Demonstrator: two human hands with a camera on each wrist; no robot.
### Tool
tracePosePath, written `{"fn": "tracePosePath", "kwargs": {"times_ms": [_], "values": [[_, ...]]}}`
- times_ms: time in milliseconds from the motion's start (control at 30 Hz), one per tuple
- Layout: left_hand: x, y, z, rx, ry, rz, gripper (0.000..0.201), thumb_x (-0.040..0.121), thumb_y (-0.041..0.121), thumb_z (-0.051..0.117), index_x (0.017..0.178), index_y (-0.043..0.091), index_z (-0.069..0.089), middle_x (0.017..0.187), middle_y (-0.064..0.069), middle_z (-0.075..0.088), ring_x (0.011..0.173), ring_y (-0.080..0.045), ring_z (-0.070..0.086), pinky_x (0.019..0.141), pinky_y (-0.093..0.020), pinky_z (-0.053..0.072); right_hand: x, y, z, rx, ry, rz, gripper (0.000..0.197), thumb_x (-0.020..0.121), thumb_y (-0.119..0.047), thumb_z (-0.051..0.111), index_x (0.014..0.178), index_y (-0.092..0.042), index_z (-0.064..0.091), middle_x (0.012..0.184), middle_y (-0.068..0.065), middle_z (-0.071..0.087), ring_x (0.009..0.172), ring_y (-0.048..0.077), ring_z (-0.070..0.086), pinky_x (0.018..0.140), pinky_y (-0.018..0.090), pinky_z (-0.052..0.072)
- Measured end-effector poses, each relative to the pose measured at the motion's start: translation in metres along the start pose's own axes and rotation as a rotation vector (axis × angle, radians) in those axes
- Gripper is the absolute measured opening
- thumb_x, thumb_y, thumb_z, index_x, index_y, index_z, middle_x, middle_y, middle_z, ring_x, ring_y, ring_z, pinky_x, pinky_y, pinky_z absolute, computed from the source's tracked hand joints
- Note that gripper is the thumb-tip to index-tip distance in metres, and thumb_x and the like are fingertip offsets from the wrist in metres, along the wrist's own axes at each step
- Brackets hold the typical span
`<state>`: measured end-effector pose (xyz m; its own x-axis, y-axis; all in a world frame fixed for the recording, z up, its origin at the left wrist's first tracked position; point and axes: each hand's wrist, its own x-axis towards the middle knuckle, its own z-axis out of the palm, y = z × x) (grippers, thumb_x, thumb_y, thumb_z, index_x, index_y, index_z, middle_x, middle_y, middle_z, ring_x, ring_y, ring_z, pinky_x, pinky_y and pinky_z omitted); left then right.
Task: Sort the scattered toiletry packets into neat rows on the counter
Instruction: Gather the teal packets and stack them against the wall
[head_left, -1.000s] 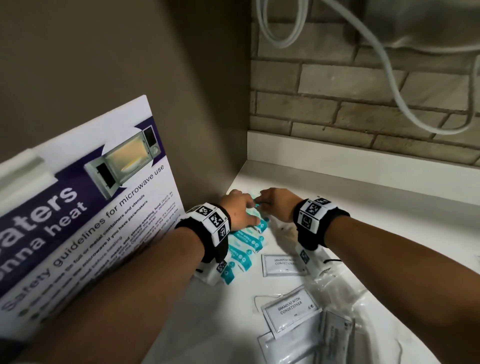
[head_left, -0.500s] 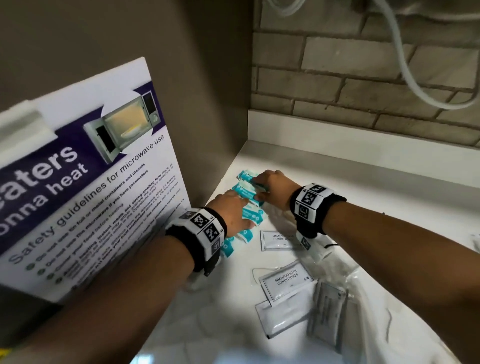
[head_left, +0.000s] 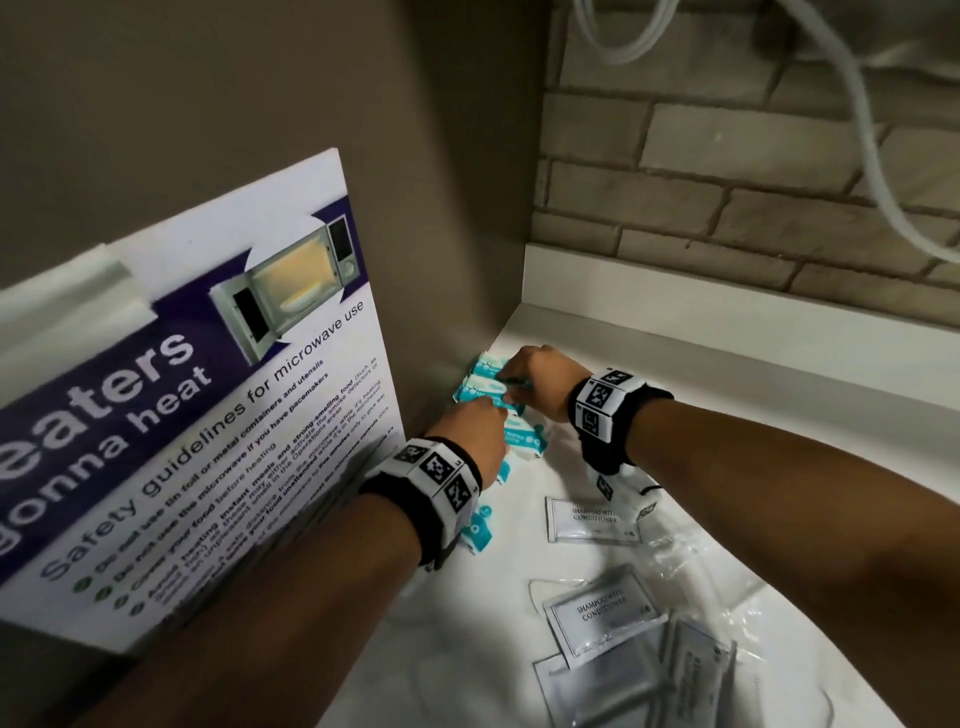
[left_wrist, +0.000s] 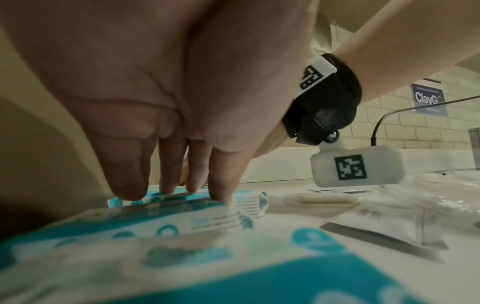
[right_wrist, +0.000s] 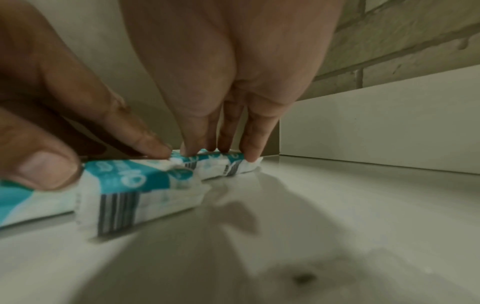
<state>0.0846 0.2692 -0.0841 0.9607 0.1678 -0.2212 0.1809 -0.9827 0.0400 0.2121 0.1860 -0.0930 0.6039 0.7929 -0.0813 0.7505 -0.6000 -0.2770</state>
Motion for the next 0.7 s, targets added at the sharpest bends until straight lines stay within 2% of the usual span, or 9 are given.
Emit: {"fn": "tracePosePath", "kwargs": {"times_ms": [233, 400, 567, 600, 700], "values": [[0.004, 0.001, -0.005, -0.004, 0.020, -0.001, 0.043, 0.100, 0.022, 0.048, 0.140, 0.007, 0.045, 0.147, -0.011, 0.044, 0.134, -0.025, 0.044, 0.110, -0.032, 0.035, 0.010, 0.004, 0.009, 0.008, 0.037, 0.093, 0.038, 0.090, -0.034, 0.061, 0.122, -0.015, 0.065, 0.122, 0.011, 0.061, 0.110, 0.028, 0.058, 0.096, 0.034, 0.047], [0.009, 0.001, -0.001, -0.039, -0.043, -0.013, 0.038, 0.095, 0.016, 0.050, 0.132, 0.004, 0.052, 0.139, -0.015, 0.047, 0.125, -0.031, 0.049, 0.101, -0.037, 0.044, 0.016, 0.006, 0.008, 0.014, 0.037, 0.116, 0.037, 0.089, -0.032, 0.063, 0.118, -0.010, 0.065, 0.118, 0.014, 0.063, 0.106, 0.030, 0.061, 0.091, 0.033, 0.050], [0.012, -0.003, 0.002, -0.076, -0.038, -0.005, 0.041, 0.097, 0.015, 0.047, 0.137, 0.004, 0.048, 0.146, -0.015, 0.040, 0.132, -0.031, 0.042, 0.107, -0.039, 0.039, 0.014, 0.007, 0.006, -0.015, -0.017, 0.060, 0.029, 0.093, -0.031, 0.055, 0.103, -0.007, 0.067, 0.109, 0.014, 0.062, 0.105, 0.033, 0.057, 0.089, 0.038, 0.049], [0.012, -0.004, 0.002, -0.086, -0.037, -0.007, 0.042, 0.098, 0.015, 0.047, 0.138, 0.004, 0.047, 0.147, -0.015, 0.039, 0.133, -0.031, 0.041, 0.108, -0.039, 0.038, 0.011, 0.007, 0.004, -0.025, -0.036, 0.042, 0.029, 0.094, -0.032, 0.053, 0.105, -0.009, 0.067, 0.111, 0.014, 0.062, 0.107, 0.033, 0.057, 0.090, 0.038, 0.048], [0.009, -0.005, 0.000, -0.124, -0.025, -0.001, 0.046, 0.099, 0.020, 0.047, 0.142, 0.007, 0.043, 0.150, -0.015, 0.037, 0.136, -0.030, 0.039, 0.110, -0.039, 0.035, -0.001, 0.004, -0.002, -0.012, -0.053, -0.007, 0.041, 0.094, -0.031, 0.055, 0.131, -0.015, 0.057, 0.133, 0.009, 0.058, 0.120, 0.030, 0.054, 0.103, 0.038, 0.043]]}}
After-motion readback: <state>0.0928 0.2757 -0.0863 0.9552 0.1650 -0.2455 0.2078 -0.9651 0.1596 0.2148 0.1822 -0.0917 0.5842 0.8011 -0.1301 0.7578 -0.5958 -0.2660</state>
